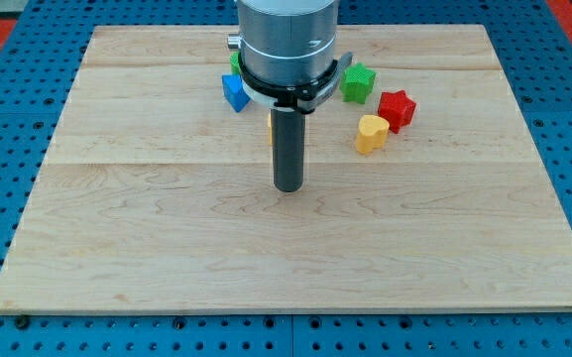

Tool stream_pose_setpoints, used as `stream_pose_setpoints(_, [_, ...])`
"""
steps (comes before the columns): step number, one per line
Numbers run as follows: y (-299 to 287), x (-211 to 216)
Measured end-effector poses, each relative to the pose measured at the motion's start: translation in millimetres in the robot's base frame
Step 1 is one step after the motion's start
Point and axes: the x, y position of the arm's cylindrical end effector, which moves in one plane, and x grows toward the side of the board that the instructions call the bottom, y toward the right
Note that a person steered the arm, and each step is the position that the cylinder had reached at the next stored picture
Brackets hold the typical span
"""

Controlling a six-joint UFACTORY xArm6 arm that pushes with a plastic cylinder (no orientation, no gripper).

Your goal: Push the yellow hexagon closer to the red circle

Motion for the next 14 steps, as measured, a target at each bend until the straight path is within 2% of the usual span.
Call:
stream_pose_setpoints(5, [-1.9,5.0])
stream_pose_setpoints(6, [-42.4,-3.1])
stream_pose_setpoints(14, [-69.5,-3.3])
